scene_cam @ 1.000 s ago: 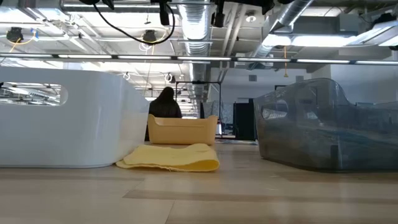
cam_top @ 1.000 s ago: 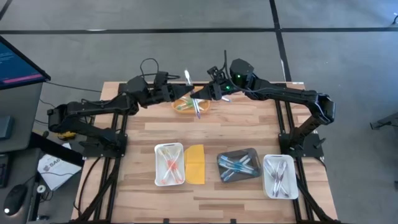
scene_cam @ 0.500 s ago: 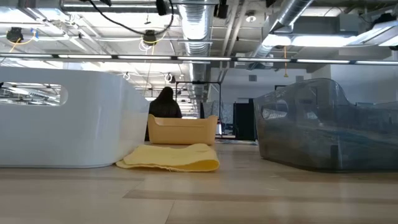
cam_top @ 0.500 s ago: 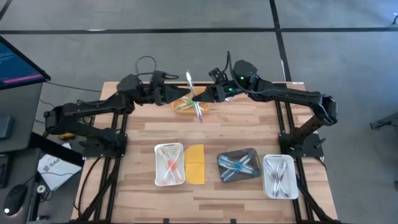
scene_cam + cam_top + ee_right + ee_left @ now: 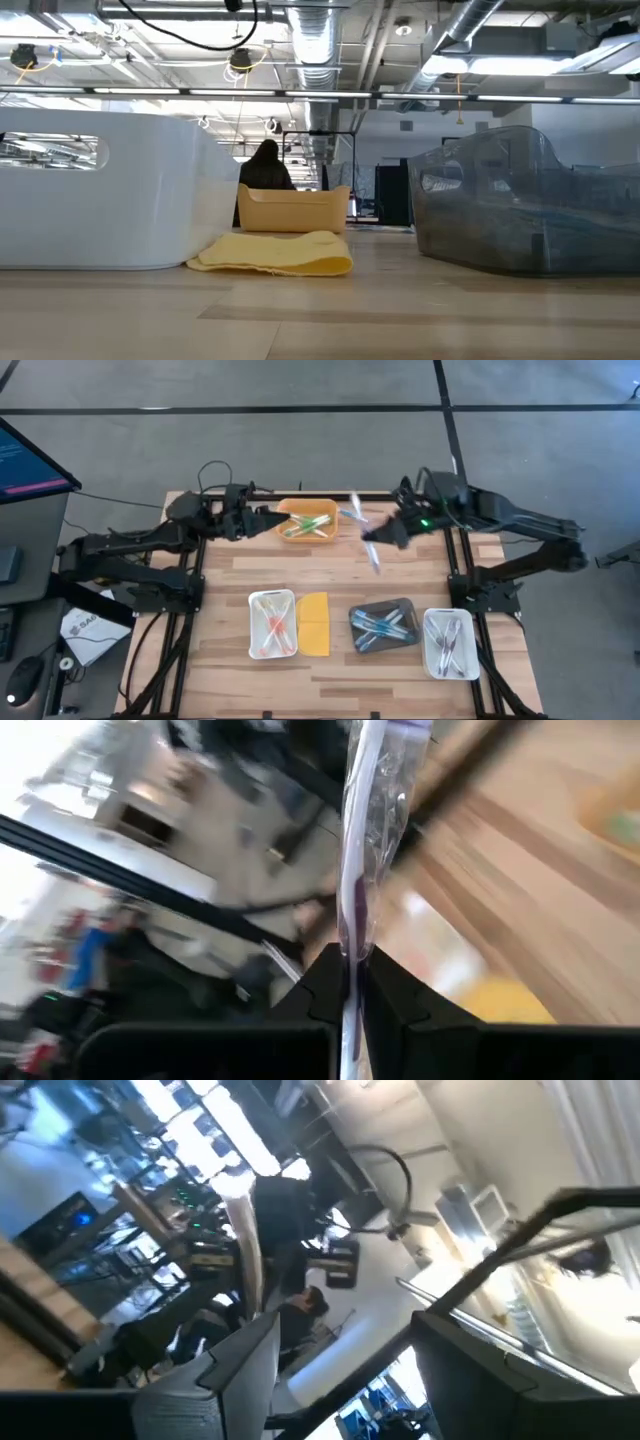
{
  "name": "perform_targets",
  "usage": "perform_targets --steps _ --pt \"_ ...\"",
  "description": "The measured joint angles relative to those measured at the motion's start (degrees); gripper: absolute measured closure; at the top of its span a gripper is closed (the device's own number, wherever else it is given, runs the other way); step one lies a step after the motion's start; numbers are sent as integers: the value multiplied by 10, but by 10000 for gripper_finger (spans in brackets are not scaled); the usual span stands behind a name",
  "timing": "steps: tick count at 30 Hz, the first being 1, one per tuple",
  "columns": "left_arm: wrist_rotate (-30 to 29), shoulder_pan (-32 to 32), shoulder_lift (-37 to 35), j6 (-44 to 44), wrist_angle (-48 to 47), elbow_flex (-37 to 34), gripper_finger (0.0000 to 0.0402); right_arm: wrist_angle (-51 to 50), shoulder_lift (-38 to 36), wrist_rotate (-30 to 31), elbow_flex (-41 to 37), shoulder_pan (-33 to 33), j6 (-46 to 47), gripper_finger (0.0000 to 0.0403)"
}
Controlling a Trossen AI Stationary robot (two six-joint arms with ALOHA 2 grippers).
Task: Pick & Place Toothbrushes
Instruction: Put the purple toothbrush into the right white bin
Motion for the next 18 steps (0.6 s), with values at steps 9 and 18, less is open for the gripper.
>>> perform_targets --steps 9,18 --pt "-180 -110 24 19 4 -31 191 -248 -102 185 0 140 118 394" --pt "-171 -139 49 11 39 -31 198 -341 -155 323 -81 297 359 394"
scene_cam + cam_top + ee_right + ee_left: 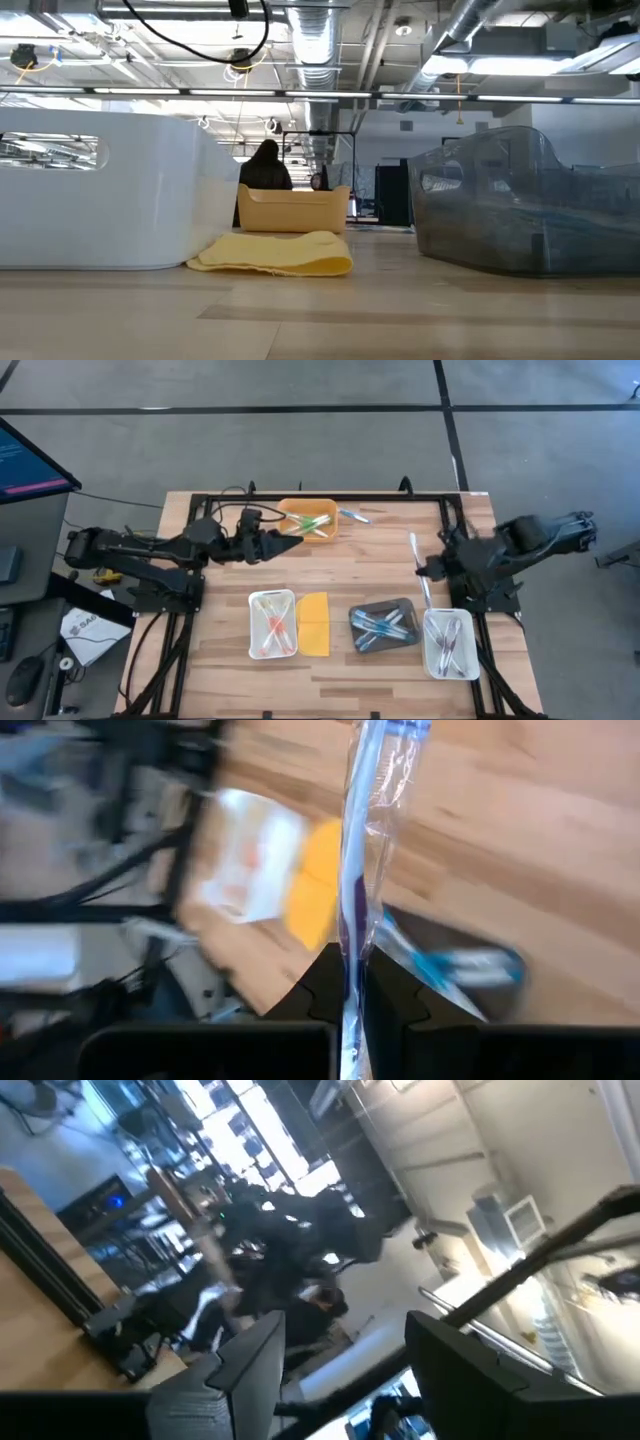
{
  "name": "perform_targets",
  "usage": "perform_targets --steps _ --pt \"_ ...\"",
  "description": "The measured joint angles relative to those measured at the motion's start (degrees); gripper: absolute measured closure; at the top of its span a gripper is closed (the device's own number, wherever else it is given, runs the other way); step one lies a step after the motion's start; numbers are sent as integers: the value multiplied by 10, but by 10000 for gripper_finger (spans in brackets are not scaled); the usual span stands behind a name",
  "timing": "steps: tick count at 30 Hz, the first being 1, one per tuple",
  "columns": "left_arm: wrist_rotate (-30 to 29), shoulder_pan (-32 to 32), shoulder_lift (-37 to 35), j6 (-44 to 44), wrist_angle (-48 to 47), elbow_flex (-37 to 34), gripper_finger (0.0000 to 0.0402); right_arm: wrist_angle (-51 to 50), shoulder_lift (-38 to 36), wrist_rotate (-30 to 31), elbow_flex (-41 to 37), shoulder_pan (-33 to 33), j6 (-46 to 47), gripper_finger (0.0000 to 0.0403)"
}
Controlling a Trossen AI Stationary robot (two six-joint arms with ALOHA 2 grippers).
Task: Pick & Place Toothbrushes
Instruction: Put the purple toothbrush into the right white bin
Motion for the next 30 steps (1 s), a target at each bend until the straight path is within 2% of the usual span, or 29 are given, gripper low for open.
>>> perform_targets --steps 11,17,24,30 --pt "129 -7 0 -26 3 0 198 -34 21 13 -158 202 432 394" --pt "193 -7 0 -38 3 0 198 -6 72 -54 -166 252 450 394" --pt "206 -7 0 -41 3 0 198 -23 119 -149 -166 329 437 394" --pt "229 -6 0 -46 2 0 198 -50 151 -155 -166 386 396 394"
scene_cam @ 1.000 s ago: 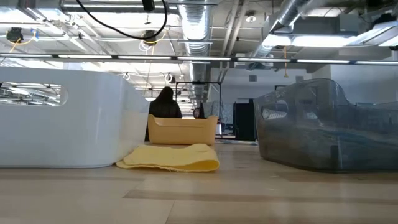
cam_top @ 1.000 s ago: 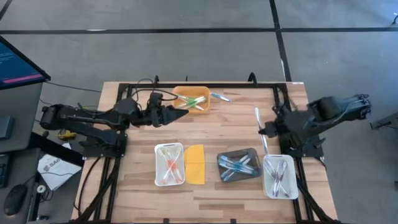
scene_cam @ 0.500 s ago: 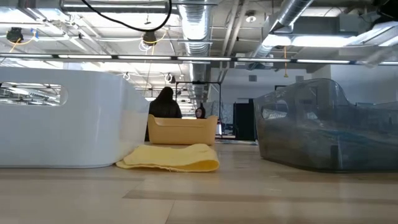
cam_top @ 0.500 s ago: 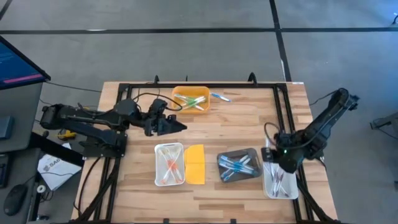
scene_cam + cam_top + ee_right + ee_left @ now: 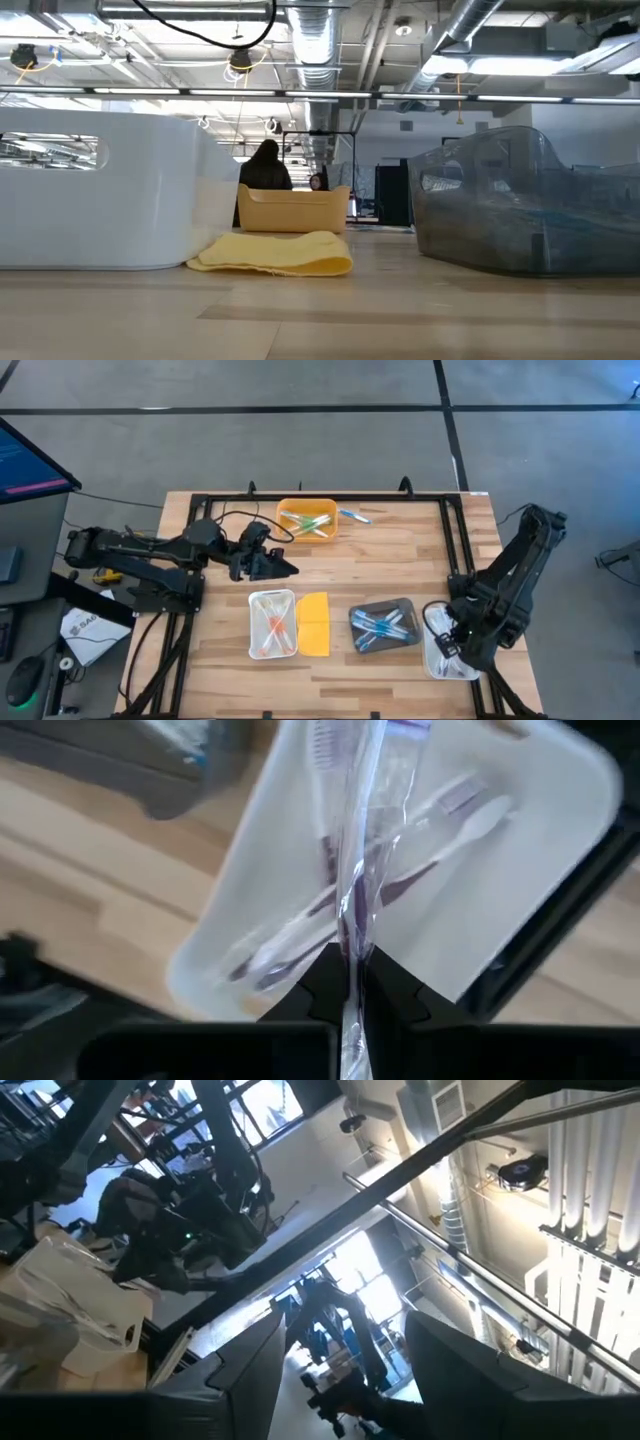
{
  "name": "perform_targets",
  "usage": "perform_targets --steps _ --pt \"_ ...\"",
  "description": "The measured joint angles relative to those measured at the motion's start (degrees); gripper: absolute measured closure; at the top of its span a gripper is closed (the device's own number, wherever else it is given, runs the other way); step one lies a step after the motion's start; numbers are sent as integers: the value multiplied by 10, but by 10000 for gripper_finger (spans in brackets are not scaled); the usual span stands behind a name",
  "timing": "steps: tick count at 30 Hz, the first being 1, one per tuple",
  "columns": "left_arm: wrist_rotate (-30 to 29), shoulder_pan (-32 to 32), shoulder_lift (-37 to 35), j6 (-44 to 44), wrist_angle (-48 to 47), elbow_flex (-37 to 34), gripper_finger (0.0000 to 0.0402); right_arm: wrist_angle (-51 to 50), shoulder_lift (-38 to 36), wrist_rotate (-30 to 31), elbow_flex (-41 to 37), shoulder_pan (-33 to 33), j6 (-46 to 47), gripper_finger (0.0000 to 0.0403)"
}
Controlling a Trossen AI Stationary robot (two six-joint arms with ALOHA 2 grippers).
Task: Pick & Place Toothbrushes
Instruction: Put the purple toothbrush into the right white bin
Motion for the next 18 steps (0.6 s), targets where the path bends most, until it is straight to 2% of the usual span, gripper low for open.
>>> perform_targets --steps 5,11,18 --pt "-11 0 0 -6 0 0 198 -13 22 1 -9 18 -11 394" --pt "-53 0 0 -6 0 0 198 40 23 40 -47 30 -42 394" --pt "-111 -2 0 -9 0 0 198 80 22 41 -90 30 -72 394"
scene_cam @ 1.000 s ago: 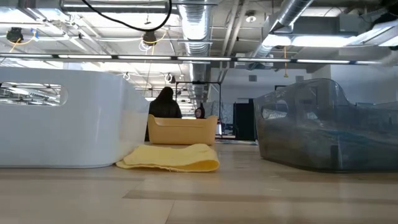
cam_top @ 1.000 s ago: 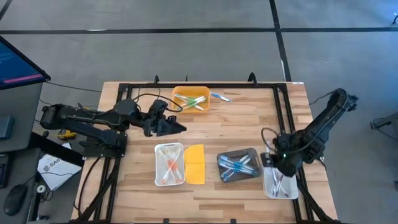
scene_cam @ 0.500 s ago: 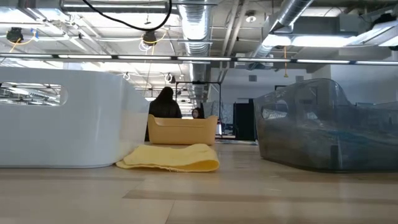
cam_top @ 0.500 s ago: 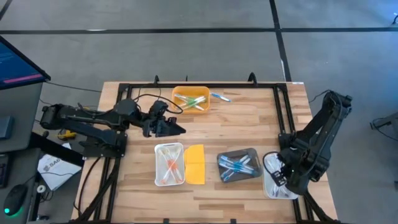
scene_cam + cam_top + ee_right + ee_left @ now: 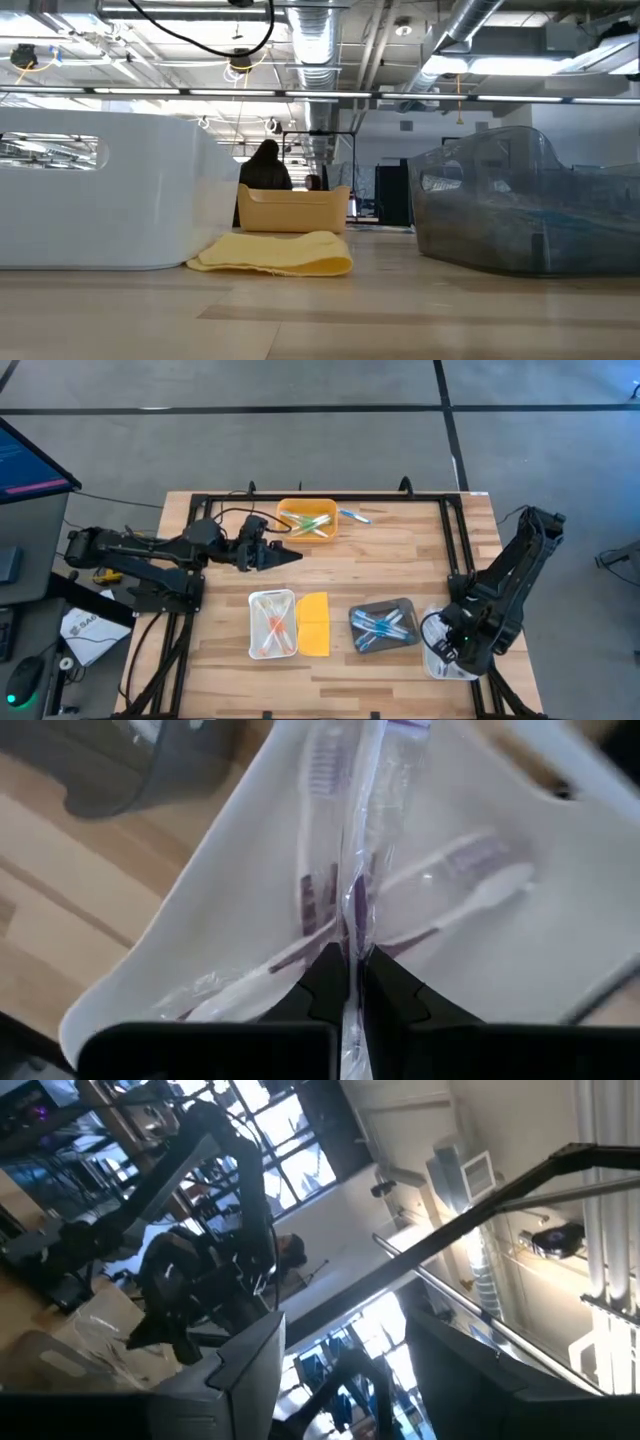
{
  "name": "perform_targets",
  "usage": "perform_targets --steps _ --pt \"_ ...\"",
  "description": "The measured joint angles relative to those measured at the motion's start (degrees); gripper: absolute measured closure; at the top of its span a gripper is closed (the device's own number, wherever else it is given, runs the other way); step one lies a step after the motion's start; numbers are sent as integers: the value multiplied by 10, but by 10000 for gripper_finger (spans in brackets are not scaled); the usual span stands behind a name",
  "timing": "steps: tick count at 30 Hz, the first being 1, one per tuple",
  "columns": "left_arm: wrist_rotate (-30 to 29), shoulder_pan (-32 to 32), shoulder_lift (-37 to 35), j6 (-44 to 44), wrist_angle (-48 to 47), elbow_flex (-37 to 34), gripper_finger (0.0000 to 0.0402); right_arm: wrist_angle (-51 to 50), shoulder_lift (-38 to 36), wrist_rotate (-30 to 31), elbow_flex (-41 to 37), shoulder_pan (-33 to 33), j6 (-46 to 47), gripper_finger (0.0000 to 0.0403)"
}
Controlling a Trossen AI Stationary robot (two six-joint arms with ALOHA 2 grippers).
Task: Pick & Place Toothbrushes
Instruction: Put the purple toothbrush into the right white bin, then put the blue toothbrush into the black bin
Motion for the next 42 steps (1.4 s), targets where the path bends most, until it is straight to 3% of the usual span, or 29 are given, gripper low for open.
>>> perform_targets --steps 7,13,24,30,36,42 --pt "-24 -7 0 13 0 0 198 122 0 -10 -71 3 -46 394" --pt "-40 -24 0 14 0 0 198 122 0 -15 -99 6 -9 387" --pt "-53 -34 0 15 0 0 198 122 -18 -14 -83 6 -31 237" --pt "-53 -34 0 15 0 0 198 36 -56 -11 -27 6 -35 173" --pt "-52 -29 0 15 0 0 198 -66 -108 66 35 -6 -35 160" --pt "-52 -17 0 15 0 0 198 -132 -167 164 76 -78 -94 169"
